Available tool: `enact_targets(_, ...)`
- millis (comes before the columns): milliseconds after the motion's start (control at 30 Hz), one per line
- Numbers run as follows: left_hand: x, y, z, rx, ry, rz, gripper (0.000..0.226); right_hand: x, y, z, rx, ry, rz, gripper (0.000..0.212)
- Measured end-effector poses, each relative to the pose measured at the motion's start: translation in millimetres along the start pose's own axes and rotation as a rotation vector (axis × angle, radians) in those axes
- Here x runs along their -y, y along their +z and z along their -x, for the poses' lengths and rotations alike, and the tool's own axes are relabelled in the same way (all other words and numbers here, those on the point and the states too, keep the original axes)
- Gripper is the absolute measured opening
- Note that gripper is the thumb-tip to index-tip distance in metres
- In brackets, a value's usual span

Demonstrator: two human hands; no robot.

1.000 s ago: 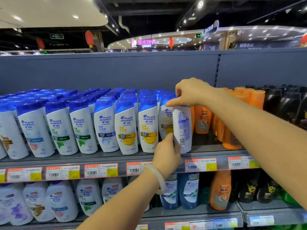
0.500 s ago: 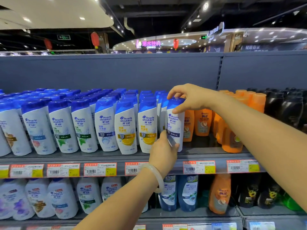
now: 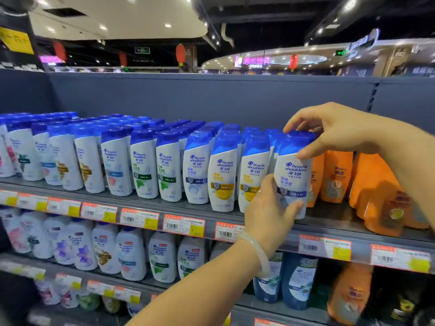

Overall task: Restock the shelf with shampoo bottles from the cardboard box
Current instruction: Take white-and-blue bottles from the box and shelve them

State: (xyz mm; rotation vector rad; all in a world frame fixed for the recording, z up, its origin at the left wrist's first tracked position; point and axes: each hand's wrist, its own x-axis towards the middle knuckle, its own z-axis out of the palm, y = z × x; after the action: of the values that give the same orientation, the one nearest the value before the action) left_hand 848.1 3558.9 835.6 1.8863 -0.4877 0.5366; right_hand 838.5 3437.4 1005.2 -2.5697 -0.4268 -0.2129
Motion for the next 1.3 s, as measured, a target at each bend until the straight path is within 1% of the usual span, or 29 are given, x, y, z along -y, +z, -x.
enact_targets(167,23.4,-31.6,15.0,-0.2,0.035,0.101,0.055,32.7,4.7,-4.8,0.081,-0.102,-0.081,0.043)
enact_targets(233,36.6,-52.9,18.3,-0.271,0.042,0.122,0.048,48.5,20.4,-16.3,0.089,-0.146,-0.09,0.046)
enact_targets(300,50.8,-75.6,18.9,-0.351,0.036,0.121,0.049,64.8,39.5,-30.2,0.092,-0.186,-0.105,0.047)
enact_targets(367,63.5,-96.6,18.9,-0.392,0.014,0.097,0.052,82.2,58.5,-43.9,0.079,-0.236,-0.065,0.049)
enact_targets(533,87.0,-136.3,7.4,-0.335,-0.065,0.054,0.049,113.0,95.1,-76.4,0.048,-0.319,0.126,0.056)
enact_targets(700,100.9,-153.0,-3.5,-0.198,-0.126,0.017,0.048,116.1,112.2,-94.0,0.032,-0.299,0.266,0.057)
enact_targets(833,111.1,-155.2,-10.4,-0.135,-0.132,0.022,0.047,113.5,110.2,-96.8,0.001,-0.275,0.357,0.06)
enact_targets(933,112.2,-155.6,-12.9,-0.118,-0.139,0.024,0.045,111.8,108.8,-98.6,-0.022,-0.267,0.419,0.061)
enact_targets(1067,113.5,-154.8,-16.8,-0.118,-0.143,0.003,0.048,110.9,108.2,-102.3,-0.023,-0.255,0.42,0.059)
enact_targets(1233,115.0,-152.3,-17.4,-0.118,-0.136,-0.006,0.041,113.9,113.3,-105.8,-0.009,-0.25,0.44,0.059)
enact_targets(1300,115.8,-150.6,-15.4,-0.129,-0.141,0.0,0.043,113.5,114.7,-105.8,-0.022,-0.247,0.465,0.06)
